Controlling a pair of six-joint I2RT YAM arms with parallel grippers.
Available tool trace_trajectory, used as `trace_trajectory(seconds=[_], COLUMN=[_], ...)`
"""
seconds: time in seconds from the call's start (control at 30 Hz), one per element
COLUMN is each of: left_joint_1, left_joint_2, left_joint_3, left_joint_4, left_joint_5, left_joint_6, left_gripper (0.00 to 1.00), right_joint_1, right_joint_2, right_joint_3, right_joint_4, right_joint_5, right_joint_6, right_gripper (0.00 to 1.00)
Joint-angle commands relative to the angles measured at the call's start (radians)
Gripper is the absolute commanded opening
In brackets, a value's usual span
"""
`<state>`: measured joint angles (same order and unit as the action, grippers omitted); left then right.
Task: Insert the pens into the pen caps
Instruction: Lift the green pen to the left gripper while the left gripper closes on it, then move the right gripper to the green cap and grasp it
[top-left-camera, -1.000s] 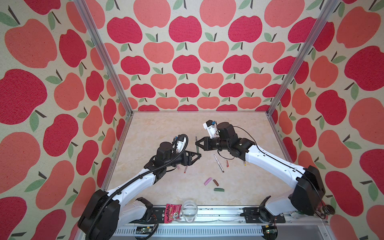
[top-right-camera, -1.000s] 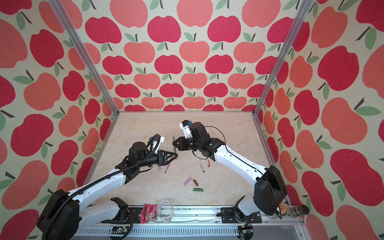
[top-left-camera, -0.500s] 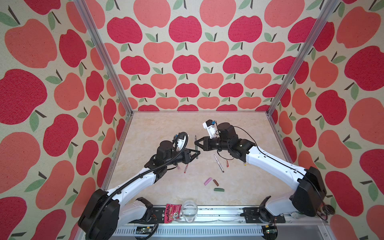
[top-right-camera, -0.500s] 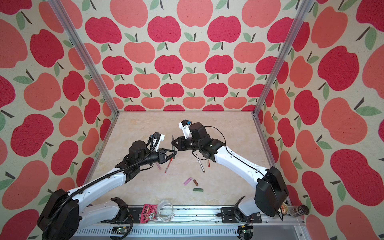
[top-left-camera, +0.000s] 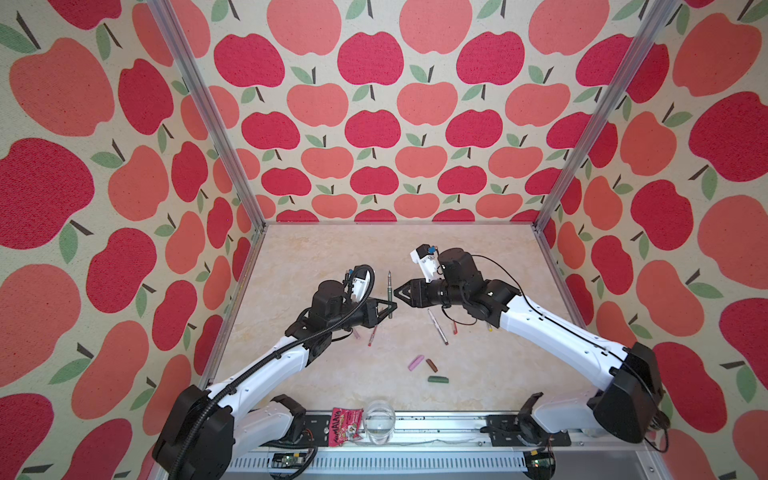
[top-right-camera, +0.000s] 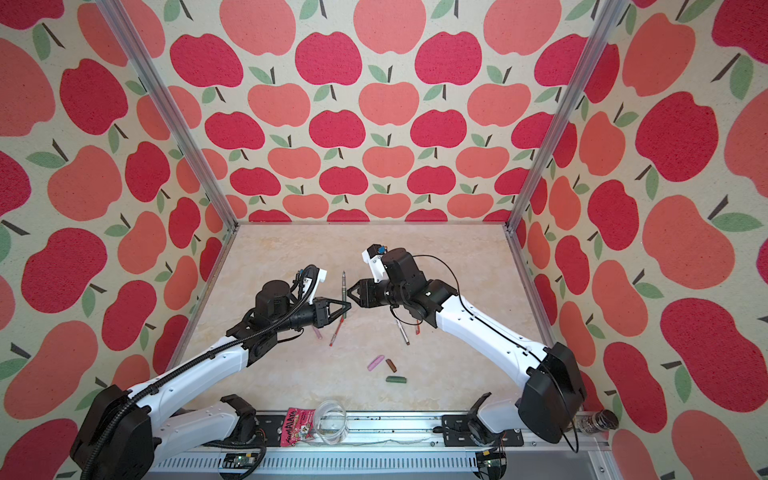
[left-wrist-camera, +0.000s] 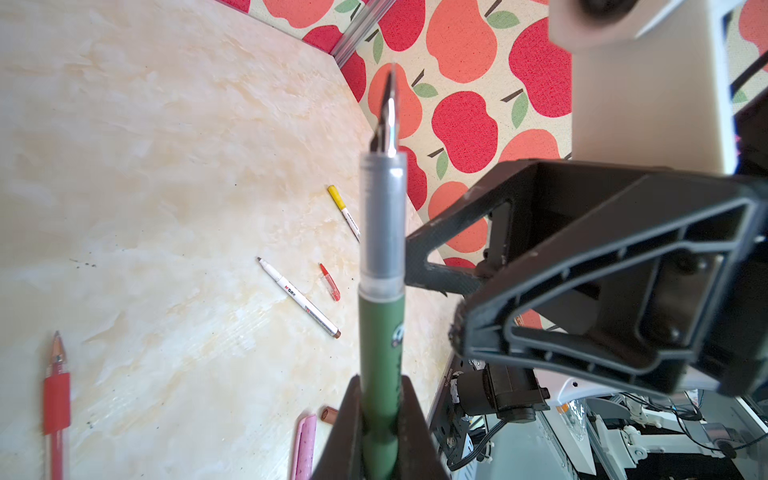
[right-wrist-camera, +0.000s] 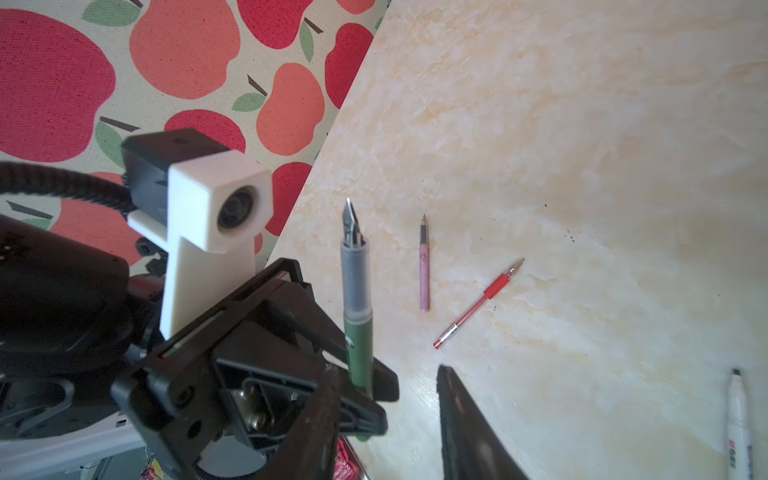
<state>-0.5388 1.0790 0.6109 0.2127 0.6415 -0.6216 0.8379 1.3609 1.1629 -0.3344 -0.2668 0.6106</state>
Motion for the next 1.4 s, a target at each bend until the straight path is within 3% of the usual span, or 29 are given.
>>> trace_trajectory(seconds=[0.0, 0.23, 0.47, 0.7, 0.9, 1.37], left_joint_1=[0.008, 0.013, 0.013, 0.013, 0.013, 0.015], left_joint_2=[-0.086, -0.216, -0.290, -0.294, -0.302, -0.311], left_joint_3=[0.043, 0.040, -0.002, -0.013, -0.023, -0.024], left_joint_4=[-0.185, -0.466, -0.512, -0.478, -0.462, -0.460], left_joint_5=[-0.028, -0.078, -0.086, -0.074, -0.066, -0.065], left_joint_6=[0.079, 0.122, 0.113, 0.103, 0.099, 0.097], left_gripper=[0.00, 0.00, 0.00, 0.00, 0.00, 0.00], right_joint_1=[0.011, 0.125, 0.298, 0.340, 0.340, 0.340], right_joint_2=[-0.099, -0.161, -0.013, 0.117, 0.232, 0.327], right_joint_3=[0.005, -0.114, -0.186, -0.197, -0.173, -0.172], right_joint_4=[-0.269, -0.589, -0.622, -0.570, -0.546, -0.514], right_joint_5=[0.088, 0.164, 0.274, 0.310, 0.316, 0.313], right_joint_6=[-0.059, -0.137, -0.166, -0.203, -0.229, -0.244], right_gripper=[0.44, 0.47, 0.57, 0.60, 0.58, 0.41])
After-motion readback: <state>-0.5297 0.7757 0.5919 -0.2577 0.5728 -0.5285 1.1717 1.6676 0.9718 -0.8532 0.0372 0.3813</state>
